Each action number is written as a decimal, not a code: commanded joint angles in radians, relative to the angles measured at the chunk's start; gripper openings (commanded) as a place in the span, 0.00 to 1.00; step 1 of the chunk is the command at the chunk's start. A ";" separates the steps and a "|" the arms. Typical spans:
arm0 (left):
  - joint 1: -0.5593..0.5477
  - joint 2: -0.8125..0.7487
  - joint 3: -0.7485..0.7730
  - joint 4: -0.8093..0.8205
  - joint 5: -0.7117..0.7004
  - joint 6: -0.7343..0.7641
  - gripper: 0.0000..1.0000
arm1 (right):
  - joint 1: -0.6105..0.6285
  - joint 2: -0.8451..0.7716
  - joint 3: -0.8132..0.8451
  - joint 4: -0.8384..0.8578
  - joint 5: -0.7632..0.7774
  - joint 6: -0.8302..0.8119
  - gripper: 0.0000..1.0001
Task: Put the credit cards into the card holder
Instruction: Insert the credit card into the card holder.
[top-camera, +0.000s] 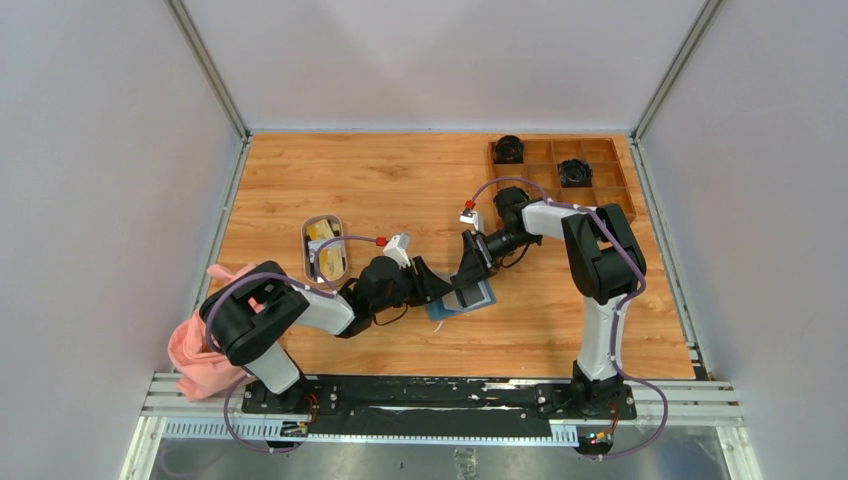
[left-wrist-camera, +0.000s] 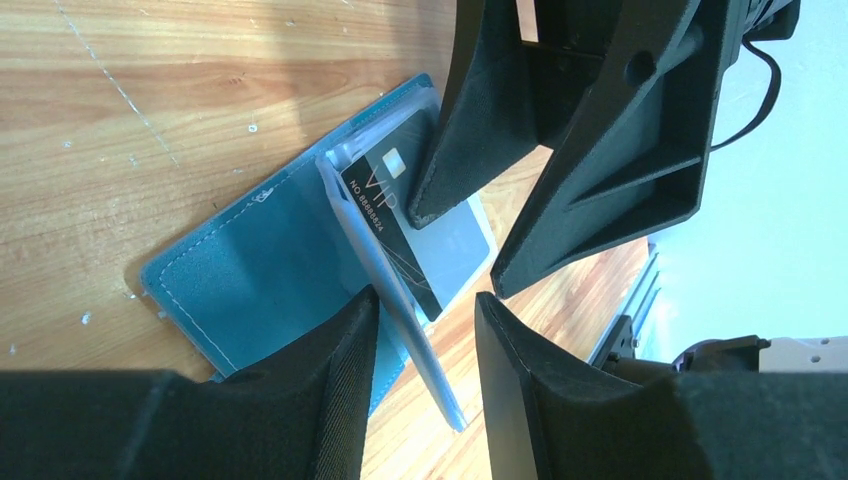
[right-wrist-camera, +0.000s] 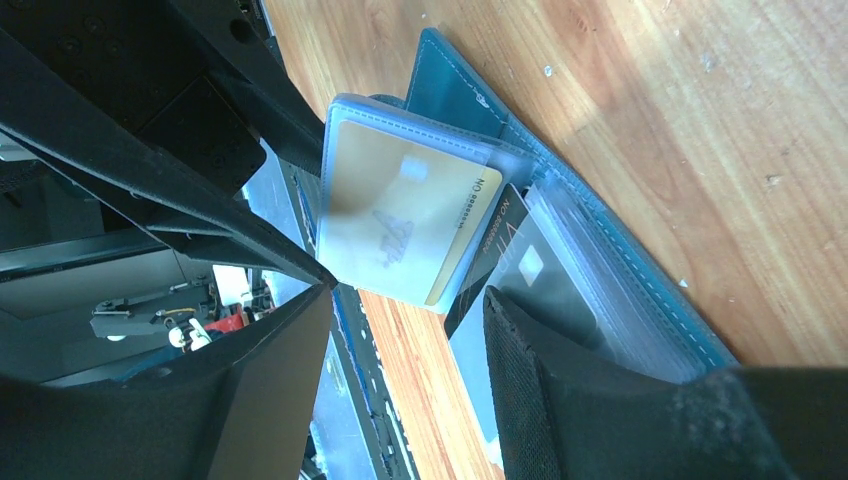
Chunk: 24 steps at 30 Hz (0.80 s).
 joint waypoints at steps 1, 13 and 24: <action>0.012 -0.024 -0.014 0.021 -0.006 0.001 0.42 | -0.016 0.011 -0.003 0.001 0.016 0.008 0.61; 0.056 -0.067 -0.067 0.039 0.008 -0.012 0.41 | -0.016 0.010 -0.003 0.001 0.016 0.007 0.61; 0.077 -0.075 -0.094 0.081 0.024 -0.024 0.36 | -0.014 0.012 -0.004 0.003 0.013 0.006 0.62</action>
